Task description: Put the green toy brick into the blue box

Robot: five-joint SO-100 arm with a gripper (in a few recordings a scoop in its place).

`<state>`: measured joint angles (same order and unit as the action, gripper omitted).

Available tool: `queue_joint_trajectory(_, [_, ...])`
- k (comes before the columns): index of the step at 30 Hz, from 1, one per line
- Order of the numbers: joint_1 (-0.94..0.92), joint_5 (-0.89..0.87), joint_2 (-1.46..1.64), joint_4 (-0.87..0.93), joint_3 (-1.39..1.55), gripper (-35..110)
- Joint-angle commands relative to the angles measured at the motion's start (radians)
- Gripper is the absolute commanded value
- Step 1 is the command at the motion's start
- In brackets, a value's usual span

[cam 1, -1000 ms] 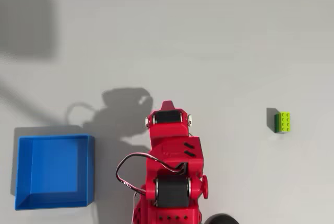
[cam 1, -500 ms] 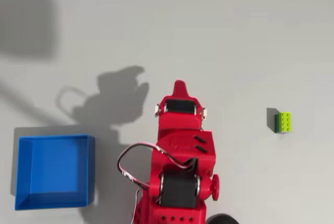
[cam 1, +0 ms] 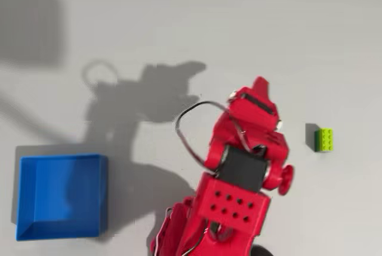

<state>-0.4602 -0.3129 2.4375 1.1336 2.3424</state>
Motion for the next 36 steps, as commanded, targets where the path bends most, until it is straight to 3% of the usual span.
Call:
queue_joint_trajectory(1, [-0.126, -0.058, -0.077, 0.032, -0.115, 32])
queue_joint_trajectory(16, [-0.506, -0.081, -0.270, 0.014, -0.138, 31])
queue_joint_trajectory(36, [-0.508, -0.199, -0.624, -0.091, -0.322, 31])
